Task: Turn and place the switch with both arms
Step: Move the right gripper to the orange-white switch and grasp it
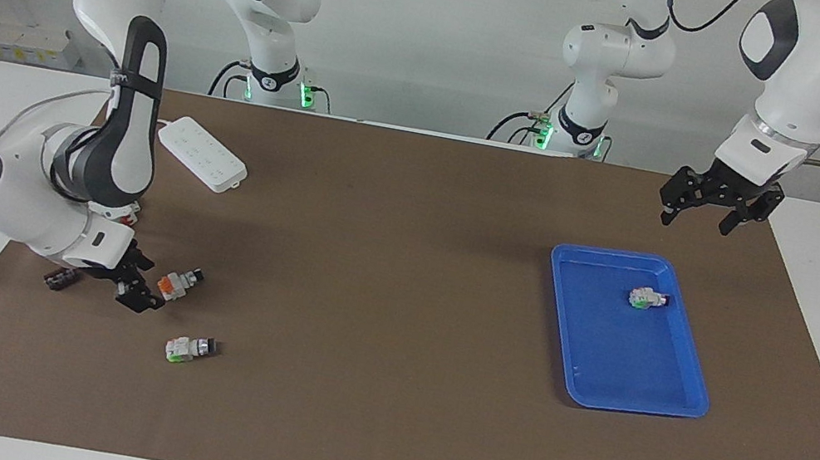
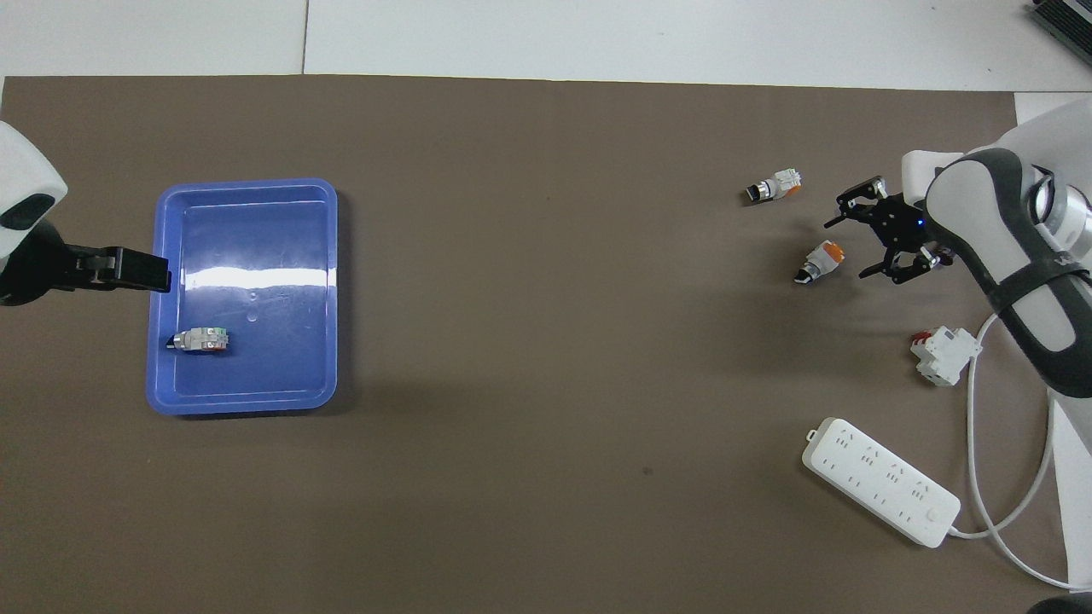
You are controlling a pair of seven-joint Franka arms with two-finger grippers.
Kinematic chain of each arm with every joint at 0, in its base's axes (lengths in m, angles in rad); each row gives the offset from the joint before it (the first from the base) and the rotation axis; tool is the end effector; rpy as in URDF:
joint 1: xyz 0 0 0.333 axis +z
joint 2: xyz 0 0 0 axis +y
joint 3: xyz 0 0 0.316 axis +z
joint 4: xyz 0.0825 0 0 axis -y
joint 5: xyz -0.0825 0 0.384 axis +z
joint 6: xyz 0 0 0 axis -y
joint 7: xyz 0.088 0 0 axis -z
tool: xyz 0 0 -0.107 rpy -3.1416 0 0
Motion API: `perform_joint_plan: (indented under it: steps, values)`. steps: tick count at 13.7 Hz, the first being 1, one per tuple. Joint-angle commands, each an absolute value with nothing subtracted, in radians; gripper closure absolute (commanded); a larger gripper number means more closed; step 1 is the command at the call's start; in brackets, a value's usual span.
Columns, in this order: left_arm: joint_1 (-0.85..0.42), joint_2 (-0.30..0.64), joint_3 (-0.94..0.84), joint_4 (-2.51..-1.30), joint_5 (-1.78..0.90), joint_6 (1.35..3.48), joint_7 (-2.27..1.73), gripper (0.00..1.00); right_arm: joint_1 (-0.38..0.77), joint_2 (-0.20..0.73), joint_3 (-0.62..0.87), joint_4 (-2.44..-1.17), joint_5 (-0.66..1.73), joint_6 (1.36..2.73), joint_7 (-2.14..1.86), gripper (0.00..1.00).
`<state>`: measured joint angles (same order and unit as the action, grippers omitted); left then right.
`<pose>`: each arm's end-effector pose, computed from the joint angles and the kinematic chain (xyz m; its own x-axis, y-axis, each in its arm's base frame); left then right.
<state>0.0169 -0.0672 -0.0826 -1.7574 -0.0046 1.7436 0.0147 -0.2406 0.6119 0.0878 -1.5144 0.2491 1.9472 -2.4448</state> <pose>0.5445 -0.0376 0.5877 0.9954 -0.0795 0.0531 -0.0796 -0.9968 -0.0017 0.6809 -0.0972 0.2948 -0.5441 0.7790 0.3117 0.8315 0.5503 0.0759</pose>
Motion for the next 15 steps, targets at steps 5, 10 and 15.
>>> perform_joint_plan:
  steps: [5, 10, 15]
  values:
    - [0.008, -0.094, -0.075, -1.789, -0.015, 1.766, 0.011, 0.00, -0.241, 0.618, 0.103, -1.552, 0.259, 2.002, -2.456, 0.06]
    - [0.008, -0.094, -0.075, -1.789, -0.015, 1.767, 0.011, 0.00, -0.241, 0.607, 0.103, -1.589, 0.261, 2.002, -2.422, 0.10]
    - [0.008, -0.095, -0.075, -1.798, -0.015, 1.772, 0.011, 0.00, -0.247, 0.592, 0.103, -1.626, 0.278, 1.999, -2.408, 0.29]
